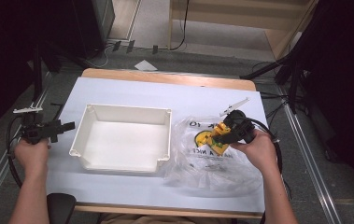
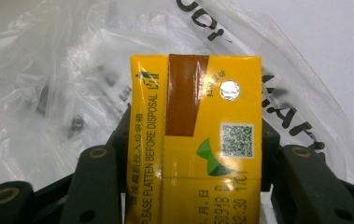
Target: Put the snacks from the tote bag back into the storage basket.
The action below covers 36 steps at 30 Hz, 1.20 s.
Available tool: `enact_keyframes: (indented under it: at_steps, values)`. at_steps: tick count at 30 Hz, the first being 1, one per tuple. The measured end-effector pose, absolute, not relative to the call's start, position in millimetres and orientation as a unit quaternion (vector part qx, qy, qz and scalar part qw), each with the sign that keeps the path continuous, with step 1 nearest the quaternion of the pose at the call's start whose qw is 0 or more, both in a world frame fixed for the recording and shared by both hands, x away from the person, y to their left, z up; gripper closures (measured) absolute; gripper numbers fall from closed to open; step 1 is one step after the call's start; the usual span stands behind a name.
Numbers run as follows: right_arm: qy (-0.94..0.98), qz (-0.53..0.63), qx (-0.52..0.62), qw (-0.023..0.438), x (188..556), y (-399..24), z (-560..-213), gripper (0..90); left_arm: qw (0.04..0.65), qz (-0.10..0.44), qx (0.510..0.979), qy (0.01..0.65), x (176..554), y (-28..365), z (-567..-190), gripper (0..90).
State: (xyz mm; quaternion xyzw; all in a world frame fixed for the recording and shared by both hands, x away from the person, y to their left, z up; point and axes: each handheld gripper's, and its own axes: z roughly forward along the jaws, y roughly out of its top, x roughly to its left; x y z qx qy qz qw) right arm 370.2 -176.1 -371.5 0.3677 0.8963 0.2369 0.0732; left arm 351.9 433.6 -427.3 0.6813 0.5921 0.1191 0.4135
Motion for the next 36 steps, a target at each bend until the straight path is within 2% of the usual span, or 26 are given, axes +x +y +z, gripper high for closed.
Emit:
enact_keyframes:
  at_steps: [36]
  values:
    - [0.913, 0.272, 0.296, 0.062, 367, -131, -347, 53.4, 0.410, 0.119, 0.684, 0.591, 349, 434, -427, 22.5]
